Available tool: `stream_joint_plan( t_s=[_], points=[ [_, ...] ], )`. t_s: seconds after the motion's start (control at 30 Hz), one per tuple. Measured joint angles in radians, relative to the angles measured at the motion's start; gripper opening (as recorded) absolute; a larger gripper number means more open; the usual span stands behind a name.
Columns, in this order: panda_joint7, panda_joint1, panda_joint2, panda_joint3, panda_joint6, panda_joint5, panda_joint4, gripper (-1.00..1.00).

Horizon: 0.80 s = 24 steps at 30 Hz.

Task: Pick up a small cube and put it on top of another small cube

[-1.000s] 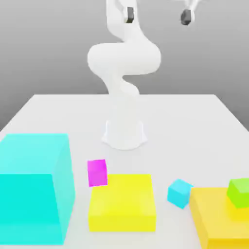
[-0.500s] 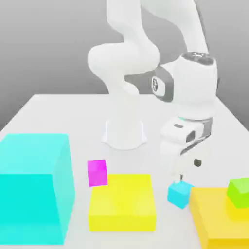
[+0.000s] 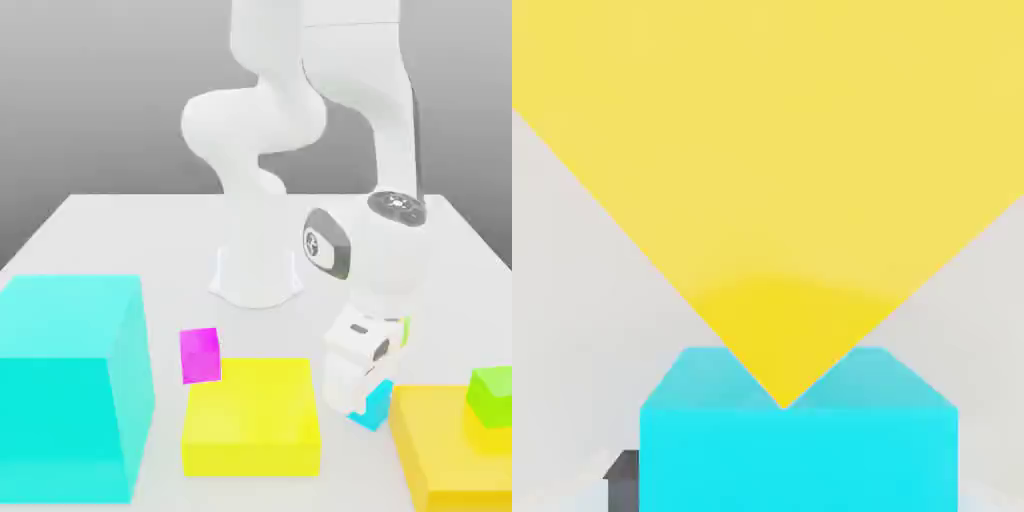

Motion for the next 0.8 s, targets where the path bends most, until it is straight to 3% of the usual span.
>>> stream_joint_plan(
  t_s=[0.2, 0.57, 0.7, 0.73, 0.8],
  points=[
    [-0.082, -0.012, -0.181, 0.035, -0.179, 0.064, -0.002, -1.0],
    [-0.543, 0.061, -0.197, 0.131, -0.578, 0.074, 0.381, -1.0],
    [-0.569, 0.071, -0.094, 0.128, -0.495, 0.043, 0.398, -1.0],
    [-0.565, 0.072, -0.072, 0.126, -0.47, 0.035, 0.395, 1.0],
    [-0.565, 0.072, -0.072, 0.126, -0.47, 0.035, 0.395, 1.0]
  ],
)
